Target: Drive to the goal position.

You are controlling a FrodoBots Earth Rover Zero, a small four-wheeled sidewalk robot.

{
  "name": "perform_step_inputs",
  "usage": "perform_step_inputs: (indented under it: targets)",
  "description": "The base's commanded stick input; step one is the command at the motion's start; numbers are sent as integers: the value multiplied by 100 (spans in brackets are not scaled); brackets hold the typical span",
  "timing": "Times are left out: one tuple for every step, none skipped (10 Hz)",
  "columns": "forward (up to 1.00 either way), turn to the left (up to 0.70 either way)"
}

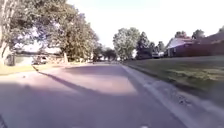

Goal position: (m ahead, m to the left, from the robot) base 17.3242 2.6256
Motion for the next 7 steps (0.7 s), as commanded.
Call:
perform_step_inputs:
  targets:
    - [100,3]
    - [100,2]
    - [100,2]
    - [100,3]
    - [100,2]
    - [100,2]
    - [100,2]
